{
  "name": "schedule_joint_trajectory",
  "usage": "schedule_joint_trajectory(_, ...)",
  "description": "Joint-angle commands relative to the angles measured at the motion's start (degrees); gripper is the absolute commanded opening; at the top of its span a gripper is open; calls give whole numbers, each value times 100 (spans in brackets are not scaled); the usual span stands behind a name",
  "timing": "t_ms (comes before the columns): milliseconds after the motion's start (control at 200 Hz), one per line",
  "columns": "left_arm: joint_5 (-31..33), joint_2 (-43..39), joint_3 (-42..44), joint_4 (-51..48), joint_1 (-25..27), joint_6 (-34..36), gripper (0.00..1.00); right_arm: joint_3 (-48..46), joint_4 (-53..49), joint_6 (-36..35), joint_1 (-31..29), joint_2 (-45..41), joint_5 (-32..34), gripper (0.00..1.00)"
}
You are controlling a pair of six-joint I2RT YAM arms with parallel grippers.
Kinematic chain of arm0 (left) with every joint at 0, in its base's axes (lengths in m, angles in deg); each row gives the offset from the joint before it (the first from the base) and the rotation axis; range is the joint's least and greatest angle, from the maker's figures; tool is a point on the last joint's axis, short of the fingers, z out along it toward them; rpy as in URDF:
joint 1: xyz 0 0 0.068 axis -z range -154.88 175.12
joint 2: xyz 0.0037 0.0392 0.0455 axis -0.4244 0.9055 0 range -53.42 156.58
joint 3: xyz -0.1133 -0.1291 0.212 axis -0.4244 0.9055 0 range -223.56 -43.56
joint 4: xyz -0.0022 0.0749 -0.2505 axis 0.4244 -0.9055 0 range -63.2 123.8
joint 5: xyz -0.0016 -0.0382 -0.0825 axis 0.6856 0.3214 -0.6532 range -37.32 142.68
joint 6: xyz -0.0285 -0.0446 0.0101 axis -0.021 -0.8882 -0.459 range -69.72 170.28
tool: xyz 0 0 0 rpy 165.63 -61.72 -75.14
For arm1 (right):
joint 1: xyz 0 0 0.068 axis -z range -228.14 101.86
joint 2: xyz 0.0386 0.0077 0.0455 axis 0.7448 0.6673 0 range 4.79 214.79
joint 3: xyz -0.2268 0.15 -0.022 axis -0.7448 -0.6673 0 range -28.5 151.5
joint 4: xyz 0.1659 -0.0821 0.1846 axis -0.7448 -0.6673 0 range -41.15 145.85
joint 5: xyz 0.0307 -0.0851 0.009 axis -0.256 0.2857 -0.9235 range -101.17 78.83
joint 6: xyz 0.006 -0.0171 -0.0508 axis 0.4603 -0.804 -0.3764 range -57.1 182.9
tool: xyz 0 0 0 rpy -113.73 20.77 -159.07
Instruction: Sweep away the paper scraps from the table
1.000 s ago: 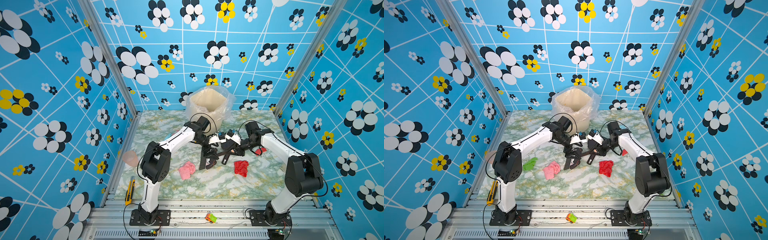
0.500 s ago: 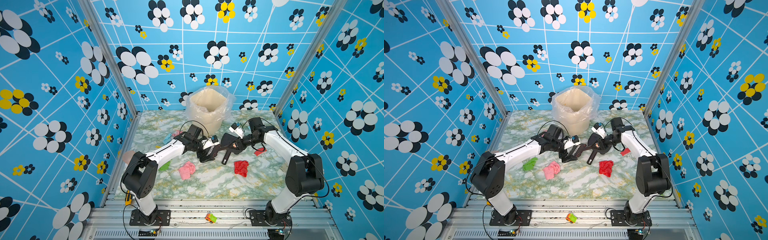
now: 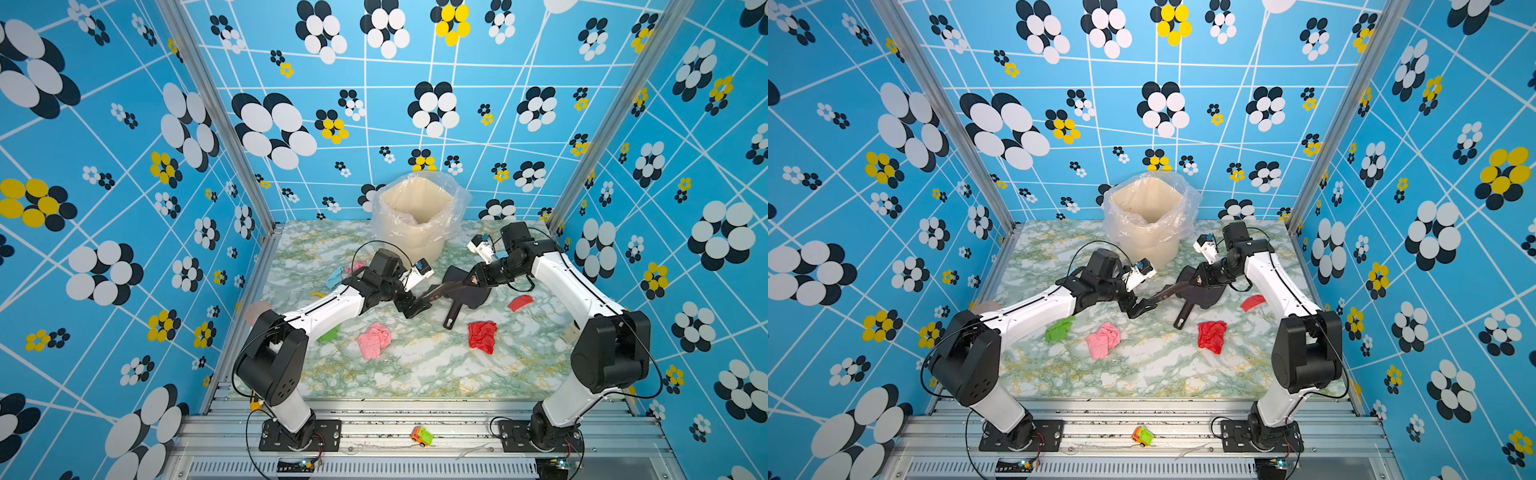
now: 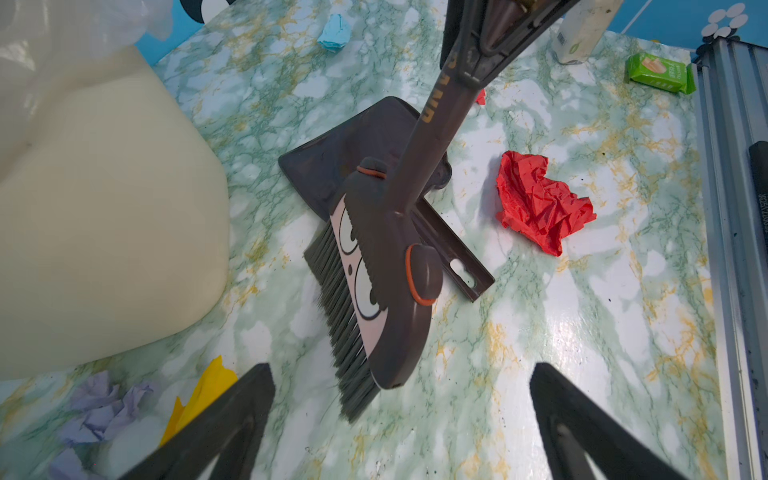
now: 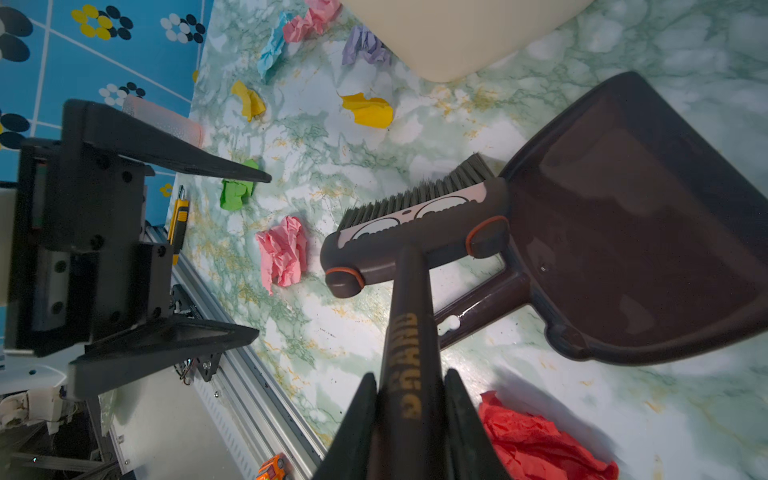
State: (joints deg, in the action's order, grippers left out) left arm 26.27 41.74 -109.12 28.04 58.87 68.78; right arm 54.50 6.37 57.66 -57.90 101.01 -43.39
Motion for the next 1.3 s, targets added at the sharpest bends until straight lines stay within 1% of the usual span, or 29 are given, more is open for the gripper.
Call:
schedule_joint_trajectory(0, 177, -180, 20, 189, -10, -526, 99, 154, -460, 340, 22, -266, 499, 0)
schedule_joint_trajectory(180, 540, -306, 256, 496, 8, -878, 99, 148, -343, 608, 18, -546, 802, 0)
schedule_joint_trajectory(420, 777, -333, 324, 417, 67, -866, 99, 236, -40, 1095, 18, -719, 709, 0)
schedule_joint_trajectory(535, 853, -379, 401, 516, 102, -887, 99, 320, 8, 1240, 18, -729, 863, 0)
schedule_joint_trajectory(705, 892, -452, 584, 869, 159, -1182, 99, 469, -57, 1322, 18, -776, 1255, 0)
schedule_joint_trajectory(845, 988, -454, 768, 1233, 258, -1346, 99, 601, -165, 1427, 18, -909, 1824, 0)
schedule_joint_trajectory(985, 1065, -349, 765, 1280, 332, -1402, 99, 646, -172, 1525, 19, -1093, 2379, 0)
schedule_joint_trajectory(1095, 1251, -291, 753, 1253, 402, -1384, 99, 631, -158, 1561, 27, -1235, 2750, 0)
schedule_joint_trajectory(1294, 1711, -221, 764, 1214, 447, -1494, 99, 526, 3, 1544, 35, -1425, 2998, 0)
